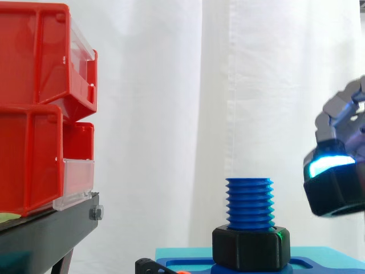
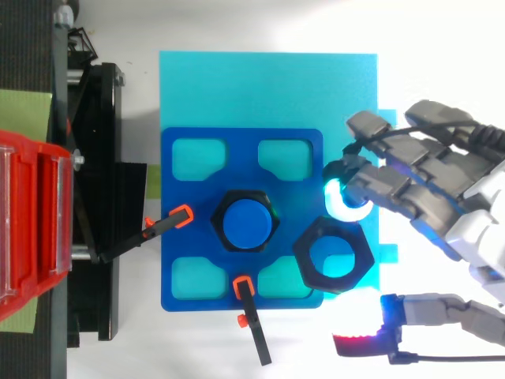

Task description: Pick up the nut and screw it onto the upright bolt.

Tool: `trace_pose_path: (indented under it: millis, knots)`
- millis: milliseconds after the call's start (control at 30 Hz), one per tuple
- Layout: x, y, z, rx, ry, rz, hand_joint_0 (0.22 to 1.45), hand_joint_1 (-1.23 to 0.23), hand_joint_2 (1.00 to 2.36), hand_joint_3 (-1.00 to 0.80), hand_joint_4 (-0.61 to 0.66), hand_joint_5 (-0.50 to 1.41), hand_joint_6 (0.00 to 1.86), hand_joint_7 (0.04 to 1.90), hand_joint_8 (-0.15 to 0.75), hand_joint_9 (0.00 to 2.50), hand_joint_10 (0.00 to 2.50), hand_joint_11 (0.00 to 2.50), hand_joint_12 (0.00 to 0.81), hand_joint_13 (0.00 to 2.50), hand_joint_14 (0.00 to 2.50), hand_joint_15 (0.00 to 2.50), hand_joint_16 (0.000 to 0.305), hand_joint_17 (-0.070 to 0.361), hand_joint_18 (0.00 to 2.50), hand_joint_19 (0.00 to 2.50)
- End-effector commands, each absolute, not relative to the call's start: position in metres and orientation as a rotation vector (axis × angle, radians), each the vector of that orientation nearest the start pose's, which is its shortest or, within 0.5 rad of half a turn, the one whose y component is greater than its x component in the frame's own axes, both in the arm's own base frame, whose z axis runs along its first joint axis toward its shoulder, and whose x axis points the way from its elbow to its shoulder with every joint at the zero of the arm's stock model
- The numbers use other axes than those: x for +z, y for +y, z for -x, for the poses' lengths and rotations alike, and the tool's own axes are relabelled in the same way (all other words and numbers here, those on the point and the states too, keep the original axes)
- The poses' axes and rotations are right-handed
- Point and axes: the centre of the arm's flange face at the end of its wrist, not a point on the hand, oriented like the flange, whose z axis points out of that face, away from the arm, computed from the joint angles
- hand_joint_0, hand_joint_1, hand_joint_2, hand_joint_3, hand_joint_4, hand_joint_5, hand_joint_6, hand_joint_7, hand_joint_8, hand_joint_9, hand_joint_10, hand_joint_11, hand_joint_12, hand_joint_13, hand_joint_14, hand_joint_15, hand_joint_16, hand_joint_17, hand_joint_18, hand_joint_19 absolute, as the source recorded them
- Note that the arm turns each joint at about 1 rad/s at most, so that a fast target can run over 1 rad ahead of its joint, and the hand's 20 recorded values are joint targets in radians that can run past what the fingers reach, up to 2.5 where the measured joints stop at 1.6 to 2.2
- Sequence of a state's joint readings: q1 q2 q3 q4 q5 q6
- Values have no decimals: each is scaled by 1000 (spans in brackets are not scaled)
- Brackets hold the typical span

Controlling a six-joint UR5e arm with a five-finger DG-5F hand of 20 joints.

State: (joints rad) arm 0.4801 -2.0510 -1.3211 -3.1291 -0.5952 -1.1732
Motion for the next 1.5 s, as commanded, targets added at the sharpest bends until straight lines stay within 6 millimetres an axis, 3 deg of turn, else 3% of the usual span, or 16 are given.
trace_pose_path:
  millis: [0,367,867,1167,1467]
  knots:
    - [358,81,-639,-229,1614,-563,583,-594,1002,-472,165,-203,825,942,237,509,0,0,241,696,0,15,28,64,553,160]
    - [365,61,-646,-193,1600,-551,580,-594,1002,-471,170,-201,823,952,239,515,0,0,243,690,0,17,29,64,560,166]
    - [386,49,-689,-49,1419,-354,579,-592,1002,-471,175,-198,820,961,241,515,0,0,243,688,1,22,28,64,554,176]
    - [362,39,-707,-11,1417,-277,578,-591,1002,-472,174,-197,820,958,242,515,0,0,245,689,0,17,29,64,555,176]
    - [359,29,-709,5,1424,-251,578,-590,1002,-471,179,-195,819,968,243,519,0,0,244,687,0,26,29,64,555,176]
